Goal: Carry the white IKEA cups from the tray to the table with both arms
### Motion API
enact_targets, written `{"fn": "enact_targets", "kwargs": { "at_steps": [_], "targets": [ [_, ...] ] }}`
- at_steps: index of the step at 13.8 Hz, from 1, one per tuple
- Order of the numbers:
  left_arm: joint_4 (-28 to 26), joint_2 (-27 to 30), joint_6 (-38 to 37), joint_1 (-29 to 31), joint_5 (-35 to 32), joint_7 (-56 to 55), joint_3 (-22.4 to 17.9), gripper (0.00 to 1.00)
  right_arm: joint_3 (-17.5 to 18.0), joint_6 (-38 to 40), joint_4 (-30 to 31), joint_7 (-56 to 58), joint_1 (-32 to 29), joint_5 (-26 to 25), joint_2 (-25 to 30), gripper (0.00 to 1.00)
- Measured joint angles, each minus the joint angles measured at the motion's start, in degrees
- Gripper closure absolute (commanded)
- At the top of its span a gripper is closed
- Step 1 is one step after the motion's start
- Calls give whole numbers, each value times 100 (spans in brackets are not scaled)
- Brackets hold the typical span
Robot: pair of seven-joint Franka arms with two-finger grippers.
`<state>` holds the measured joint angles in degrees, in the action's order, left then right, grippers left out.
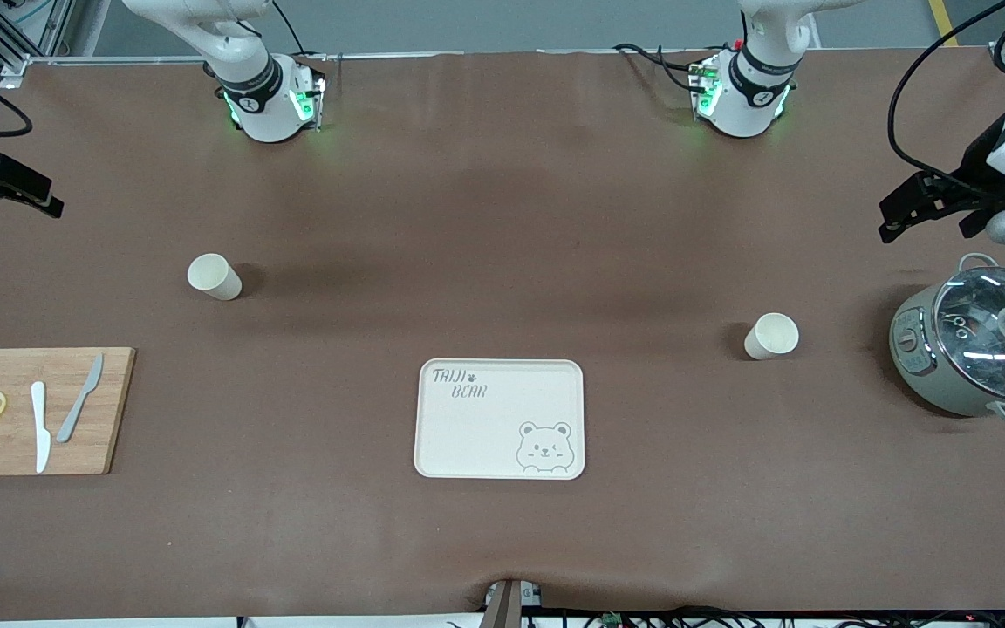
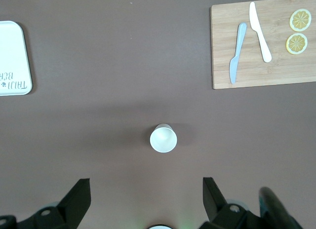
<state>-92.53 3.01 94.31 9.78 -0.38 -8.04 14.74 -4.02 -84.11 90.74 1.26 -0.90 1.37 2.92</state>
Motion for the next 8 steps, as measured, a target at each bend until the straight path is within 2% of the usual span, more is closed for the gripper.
{"fn": "enact_targets", "kwargs": {
  "at_steps": [8],
  "targets": [
    [94, 0, -7, -1, 0, 0, 15, 0, -4, 69, 4, 0, -1, -20, 0, 0]
  ]
}}
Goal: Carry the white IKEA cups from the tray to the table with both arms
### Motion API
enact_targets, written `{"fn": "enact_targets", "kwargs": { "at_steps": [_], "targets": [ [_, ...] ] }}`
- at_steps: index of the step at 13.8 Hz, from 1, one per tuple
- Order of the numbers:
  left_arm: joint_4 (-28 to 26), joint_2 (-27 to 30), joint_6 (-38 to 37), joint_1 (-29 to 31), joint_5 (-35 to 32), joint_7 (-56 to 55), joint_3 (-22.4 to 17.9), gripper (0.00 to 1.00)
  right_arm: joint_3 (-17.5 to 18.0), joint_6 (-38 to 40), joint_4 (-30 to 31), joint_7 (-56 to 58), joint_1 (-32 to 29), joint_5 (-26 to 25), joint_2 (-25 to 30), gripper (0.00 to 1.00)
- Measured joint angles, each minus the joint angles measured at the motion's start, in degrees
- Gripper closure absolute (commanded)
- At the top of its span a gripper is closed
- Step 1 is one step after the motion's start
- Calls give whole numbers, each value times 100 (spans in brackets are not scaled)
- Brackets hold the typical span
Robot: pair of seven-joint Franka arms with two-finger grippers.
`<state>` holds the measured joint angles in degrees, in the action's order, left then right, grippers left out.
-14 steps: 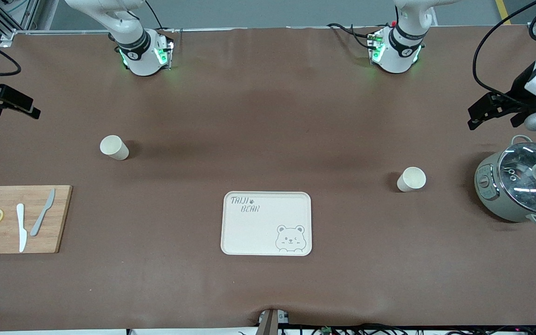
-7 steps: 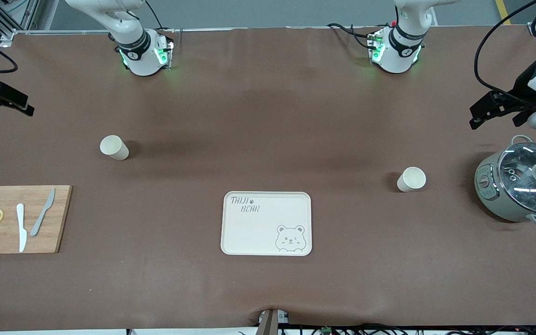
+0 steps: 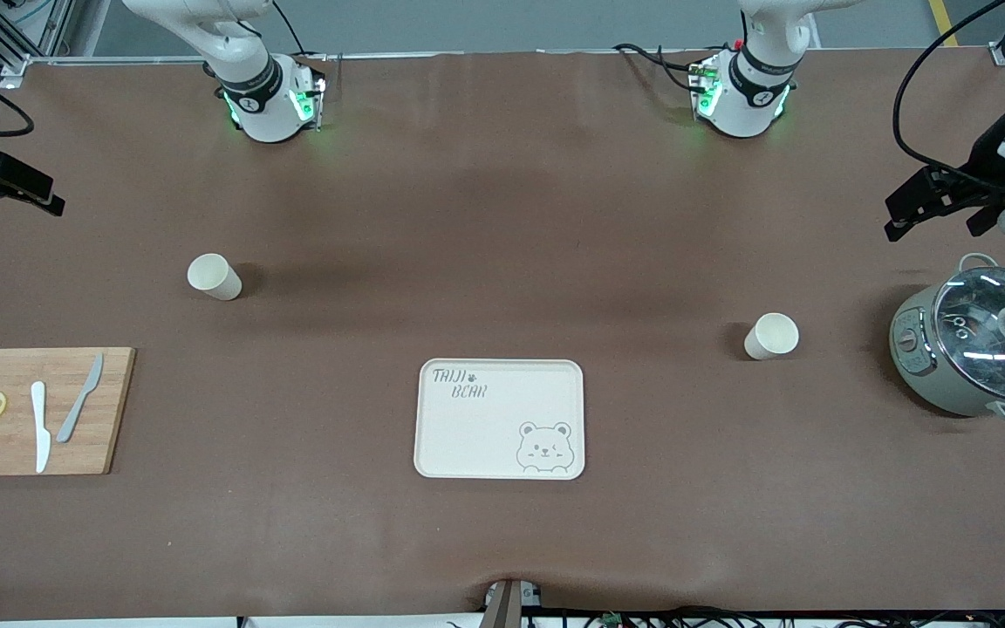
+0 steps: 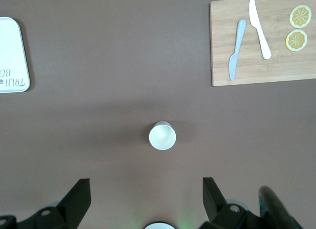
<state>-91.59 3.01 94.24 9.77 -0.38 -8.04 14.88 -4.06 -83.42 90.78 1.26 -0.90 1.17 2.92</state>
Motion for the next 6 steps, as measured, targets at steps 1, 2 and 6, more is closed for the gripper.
{"fn": "enact_targets", "kwargs": {
  "at_steps": [1, 2, 6],
  "targets": [
    [0, 0, -19, 0, 0, 0, 1, 0, 0, 7, 2, 0, 0, -1, 0, 0],
    [0, 0, -56, 0, 0, 0, 2, 0, 0, 9, 4, 0, 0, -2, 0, 0],
    [0, 0, -140, -1, 0, 0, 6, 0, -12, 45, 25, 0, -7, -6, 0, 0]
  ]
}}
